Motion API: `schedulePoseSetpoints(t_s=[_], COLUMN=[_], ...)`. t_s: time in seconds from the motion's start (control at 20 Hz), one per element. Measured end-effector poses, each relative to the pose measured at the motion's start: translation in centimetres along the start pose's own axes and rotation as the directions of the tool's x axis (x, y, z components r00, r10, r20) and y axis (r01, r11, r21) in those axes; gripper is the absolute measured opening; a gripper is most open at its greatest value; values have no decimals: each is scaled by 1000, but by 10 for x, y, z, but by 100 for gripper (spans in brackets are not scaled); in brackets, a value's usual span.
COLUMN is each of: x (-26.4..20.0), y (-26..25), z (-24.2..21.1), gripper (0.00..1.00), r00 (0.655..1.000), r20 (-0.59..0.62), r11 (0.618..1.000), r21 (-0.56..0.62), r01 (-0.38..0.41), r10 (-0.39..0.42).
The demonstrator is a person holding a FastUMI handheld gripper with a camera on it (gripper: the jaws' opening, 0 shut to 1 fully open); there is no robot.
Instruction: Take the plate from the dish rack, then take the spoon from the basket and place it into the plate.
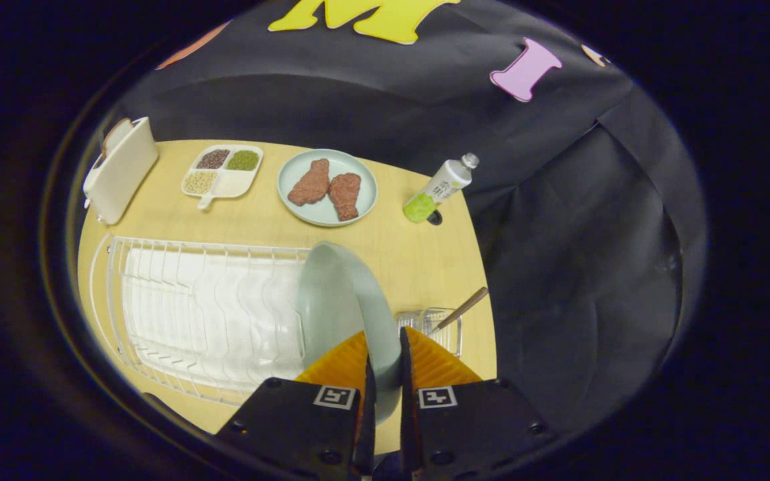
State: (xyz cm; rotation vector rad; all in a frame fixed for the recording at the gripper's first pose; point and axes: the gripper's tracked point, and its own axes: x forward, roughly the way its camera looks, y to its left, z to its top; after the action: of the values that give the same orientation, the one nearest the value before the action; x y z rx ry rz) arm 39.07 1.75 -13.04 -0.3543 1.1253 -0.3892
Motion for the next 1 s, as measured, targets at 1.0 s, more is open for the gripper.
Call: schedulePoseSetpoints(t_s=[1.0], x=[-83], y=[63], z=[-193], gripper=[20], r00=[796], r20=[164], r11=[790], r21=[115], r01=[-602], r10=[583])
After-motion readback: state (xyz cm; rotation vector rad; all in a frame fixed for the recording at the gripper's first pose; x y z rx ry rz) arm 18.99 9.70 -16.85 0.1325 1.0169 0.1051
